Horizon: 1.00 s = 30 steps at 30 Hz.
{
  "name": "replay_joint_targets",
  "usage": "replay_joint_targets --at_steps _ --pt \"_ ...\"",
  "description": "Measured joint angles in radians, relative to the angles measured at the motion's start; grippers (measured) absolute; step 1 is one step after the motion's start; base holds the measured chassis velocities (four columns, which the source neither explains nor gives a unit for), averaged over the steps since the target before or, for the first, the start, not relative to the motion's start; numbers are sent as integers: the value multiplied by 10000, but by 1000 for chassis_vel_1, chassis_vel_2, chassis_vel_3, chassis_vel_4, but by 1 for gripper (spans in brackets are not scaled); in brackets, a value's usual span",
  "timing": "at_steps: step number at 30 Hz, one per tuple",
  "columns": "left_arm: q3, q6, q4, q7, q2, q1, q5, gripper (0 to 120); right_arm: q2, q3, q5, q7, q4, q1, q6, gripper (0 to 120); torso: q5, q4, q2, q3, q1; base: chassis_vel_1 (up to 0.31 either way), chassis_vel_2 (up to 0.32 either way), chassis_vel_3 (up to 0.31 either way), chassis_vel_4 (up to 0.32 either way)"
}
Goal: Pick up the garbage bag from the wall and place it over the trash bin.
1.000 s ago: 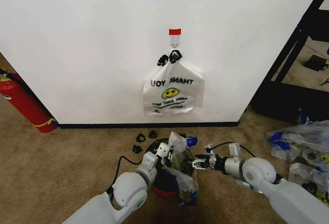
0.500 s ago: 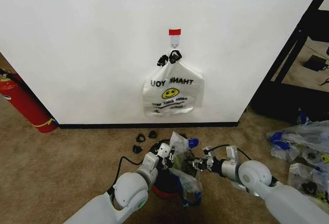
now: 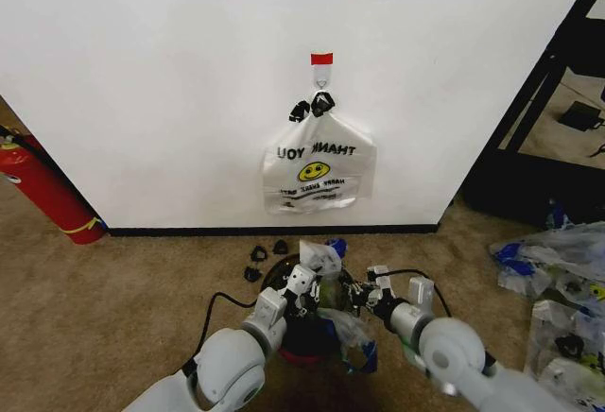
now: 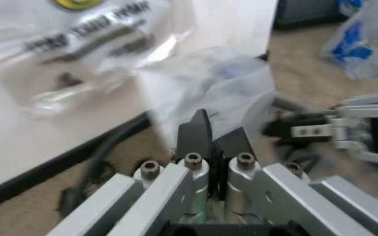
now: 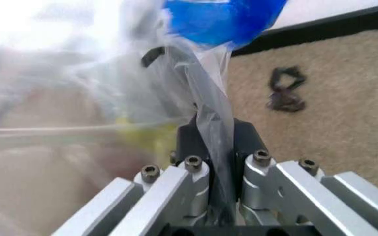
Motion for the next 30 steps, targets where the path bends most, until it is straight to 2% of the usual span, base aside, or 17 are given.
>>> replay_joint_targets --at_steps 5,12,26,30 --pt "-736 132 -453 -217 102 619 275 0 226 900 -277 42 280 -928 380 0 1 0 0 0 0 0 0 0 0" --pt "-1142 393 -381 -370 356 746 473 0 92 1871 -175 -256 889 -1559 365 0 0 -1 0 0 0 0 0 0 0" --pt "-1888 461 -518 -394 618 1261 815 0 -325 2420 -407 -848 970 -1820 258 0 3 0 -2 0 1 0 0 0 0" --pt "-2011 445 -281 -394 640 1273 980 0 -573 2513 -496 -1226 849 -1809 253 0 2 0 -2 1 1 0 0 0 0"
